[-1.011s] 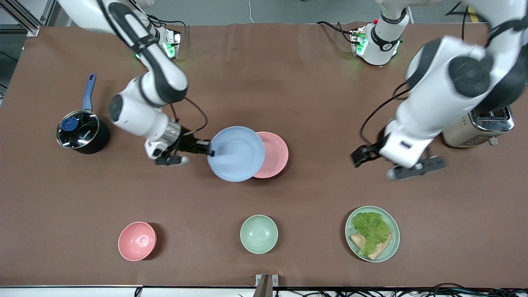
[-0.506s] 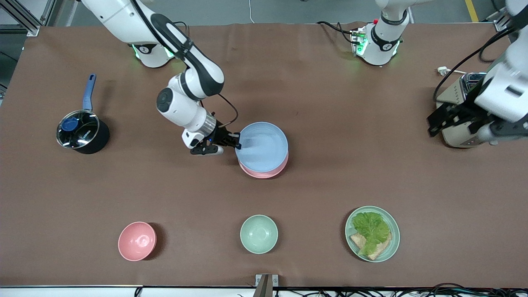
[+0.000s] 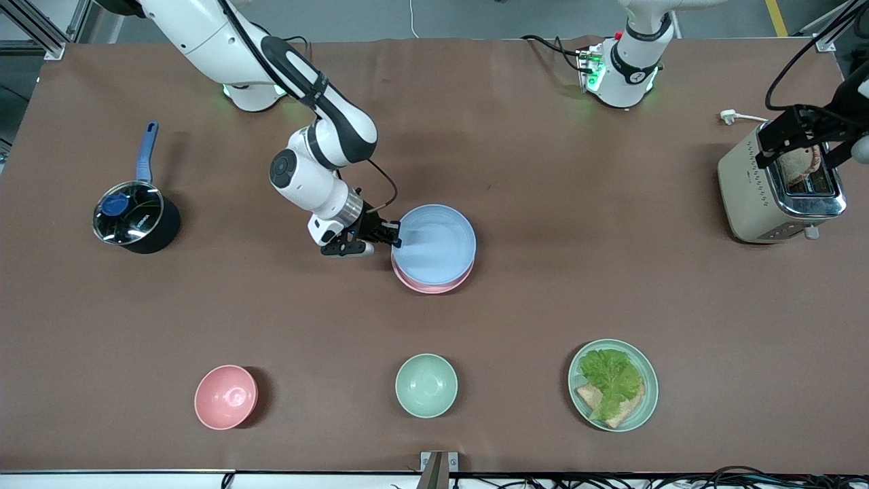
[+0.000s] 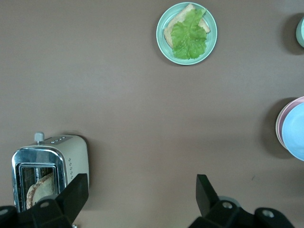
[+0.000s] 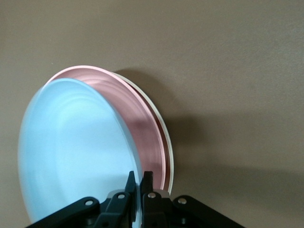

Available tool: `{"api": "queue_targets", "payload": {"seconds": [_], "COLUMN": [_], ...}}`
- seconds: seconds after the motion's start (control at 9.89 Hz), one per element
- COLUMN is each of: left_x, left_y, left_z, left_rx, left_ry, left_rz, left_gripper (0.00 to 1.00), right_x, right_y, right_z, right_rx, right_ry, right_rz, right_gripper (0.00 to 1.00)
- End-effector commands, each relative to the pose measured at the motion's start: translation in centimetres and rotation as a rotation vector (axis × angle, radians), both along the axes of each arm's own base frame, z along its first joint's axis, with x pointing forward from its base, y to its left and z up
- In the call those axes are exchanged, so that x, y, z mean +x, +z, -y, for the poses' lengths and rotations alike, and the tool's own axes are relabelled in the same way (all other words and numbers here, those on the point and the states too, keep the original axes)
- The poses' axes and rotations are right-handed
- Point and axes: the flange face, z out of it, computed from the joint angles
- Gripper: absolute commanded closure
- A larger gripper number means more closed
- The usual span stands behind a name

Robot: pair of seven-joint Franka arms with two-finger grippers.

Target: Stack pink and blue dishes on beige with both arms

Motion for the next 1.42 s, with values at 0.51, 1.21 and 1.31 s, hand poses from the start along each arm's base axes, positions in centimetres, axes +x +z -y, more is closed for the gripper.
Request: {"api": "queue_targets", "payload": {"seconds": [0.51,1.21,1.31], "left_x": [-0.9,-0.7,-0.7], "left_y": [-1.5,-1.9,-1.9], "left_z": [1.2,1.5,1.6], "left_rx": [-0.004,-0.003,-0.002], "left_ry": [-0.032,-0.036,-0.039], "left_rz": [-0.055,-0.064,-0.062], "left_gripper": [0.0,0.0,0.0], "right_x": [4.0,8.6,8.2], "right_y": [5.4,20.9,23.3], "right_z": [4.2,27.4,31.1], "right_rx": [0.012,-0.228,-0.294], "right_ry": [-0.044,0.04,0.021], "right_rz": [0.09,0.055,0.067], "right_gripper": [0.0,0.0,0.0]}}
